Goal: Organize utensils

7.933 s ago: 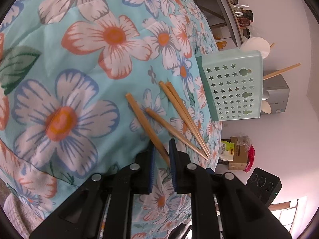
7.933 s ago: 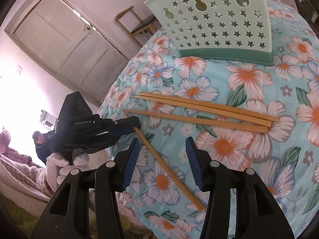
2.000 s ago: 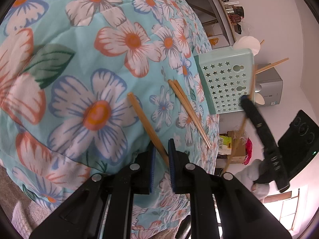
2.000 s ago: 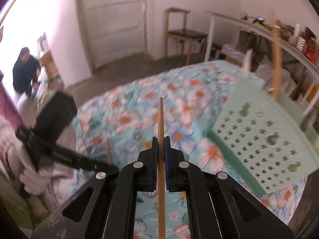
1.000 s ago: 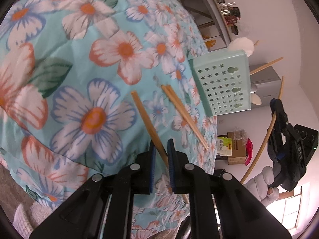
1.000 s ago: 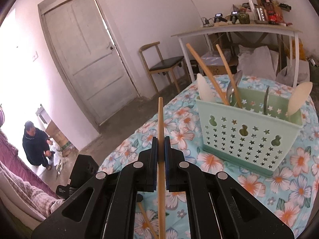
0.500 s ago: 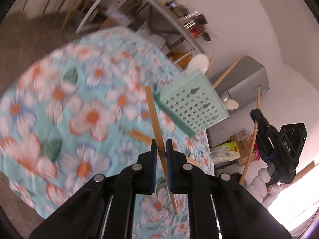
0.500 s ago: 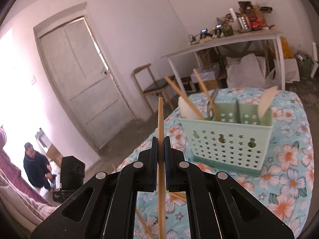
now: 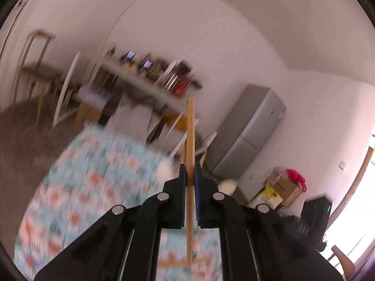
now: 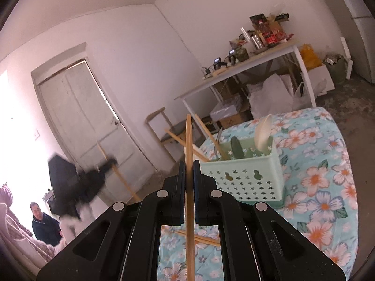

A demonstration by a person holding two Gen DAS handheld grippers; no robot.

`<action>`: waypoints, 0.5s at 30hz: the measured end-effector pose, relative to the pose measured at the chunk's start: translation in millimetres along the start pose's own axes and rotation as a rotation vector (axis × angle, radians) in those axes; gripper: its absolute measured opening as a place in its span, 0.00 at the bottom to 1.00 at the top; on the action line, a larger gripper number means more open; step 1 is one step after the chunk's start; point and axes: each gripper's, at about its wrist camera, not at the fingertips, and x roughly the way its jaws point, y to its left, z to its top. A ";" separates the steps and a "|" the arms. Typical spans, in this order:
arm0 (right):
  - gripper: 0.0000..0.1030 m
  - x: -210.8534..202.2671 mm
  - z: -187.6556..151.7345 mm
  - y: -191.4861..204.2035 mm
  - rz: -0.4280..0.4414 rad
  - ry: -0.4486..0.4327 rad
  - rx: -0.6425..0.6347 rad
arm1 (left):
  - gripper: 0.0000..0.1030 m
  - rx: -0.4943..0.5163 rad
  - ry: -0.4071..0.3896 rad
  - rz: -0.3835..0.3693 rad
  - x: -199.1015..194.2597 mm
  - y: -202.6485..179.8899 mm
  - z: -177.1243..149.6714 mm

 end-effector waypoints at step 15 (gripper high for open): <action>0.04 -9.0 -0.1 -19.1 0.030 -0.027 0.027 | 0.06 0.163 -0.087 0.037 125.3 -44.2 47.7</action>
